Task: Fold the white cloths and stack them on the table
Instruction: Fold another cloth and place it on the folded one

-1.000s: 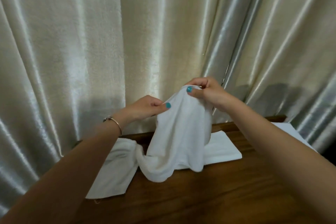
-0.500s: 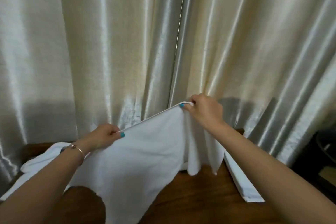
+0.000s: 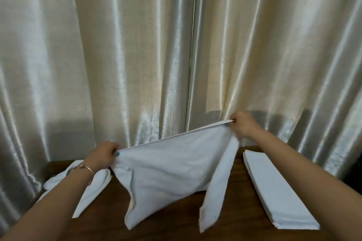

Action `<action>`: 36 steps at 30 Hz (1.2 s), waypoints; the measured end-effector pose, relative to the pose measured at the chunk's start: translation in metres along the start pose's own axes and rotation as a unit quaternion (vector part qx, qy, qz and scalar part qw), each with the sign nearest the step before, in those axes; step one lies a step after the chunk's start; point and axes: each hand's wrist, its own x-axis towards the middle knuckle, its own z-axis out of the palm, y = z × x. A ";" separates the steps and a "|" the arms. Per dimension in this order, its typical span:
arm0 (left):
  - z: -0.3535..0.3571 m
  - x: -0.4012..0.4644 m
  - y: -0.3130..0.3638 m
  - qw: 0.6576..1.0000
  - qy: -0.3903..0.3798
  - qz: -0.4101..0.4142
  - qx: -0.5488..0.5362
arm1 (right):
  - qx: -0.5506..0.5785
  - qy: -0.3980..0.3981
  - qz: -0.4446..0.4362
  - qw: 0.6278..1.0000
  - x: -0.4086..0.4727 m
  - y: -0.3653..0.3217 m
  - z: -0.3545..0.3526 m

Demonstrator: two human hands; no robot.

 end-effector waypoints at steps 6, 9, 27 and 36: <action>0.010 0.002 0.004 0.999 0.011 -0.038 0.006 | -0.012 0.005 -0.013 1.000 0.003 0.003 0.008; 0.011 0.002 -0.006 1.000 0.000 -0.028 0.006 | -0.040 0.079 0.040 0.995 -0.002 0.005 0.006; -0.010 0.024 -0.046 0.985 0.099 -0.128 -0.059 | -0.069 -0.018 0.056 0.996 0.002 0.029 0.013; -0.026 0.012 -0.064 0.981 0.116 -0.125 -0.094 | -0.304 0.009 0.052 0.951 -0.020 0.027 0.022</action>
